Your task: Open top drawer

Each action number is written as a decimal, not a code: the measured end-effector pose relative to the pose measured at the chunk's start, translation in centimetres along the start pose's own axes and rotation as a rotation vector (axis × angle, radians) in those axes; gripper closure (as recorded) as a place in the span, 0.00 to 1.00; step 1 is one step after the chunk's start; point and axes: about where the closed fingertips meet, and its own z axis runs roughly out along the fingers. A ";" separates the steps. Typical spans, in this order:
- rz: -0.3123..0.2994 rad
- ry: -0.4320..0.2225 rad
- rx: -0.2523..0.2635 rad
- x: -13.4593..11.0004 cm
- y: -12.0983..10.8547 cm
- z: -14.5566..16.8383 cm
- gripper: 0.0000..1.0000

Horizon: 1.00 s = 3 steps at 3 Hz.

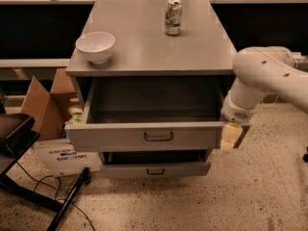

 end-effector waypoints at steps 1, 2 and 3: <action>0.045 0.012 -0.095 2.7 5.0 0.9 0.38; 0.052 0.014 -0.110 2.9 5.7 0.5 0.61; 0.053 0.025 -0.113 3.2 6.4 -0.5 0.92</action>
Offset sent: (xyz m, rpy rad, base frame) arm -0.2120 -0.0091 0.0040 -0.0339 0.3571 -0.0709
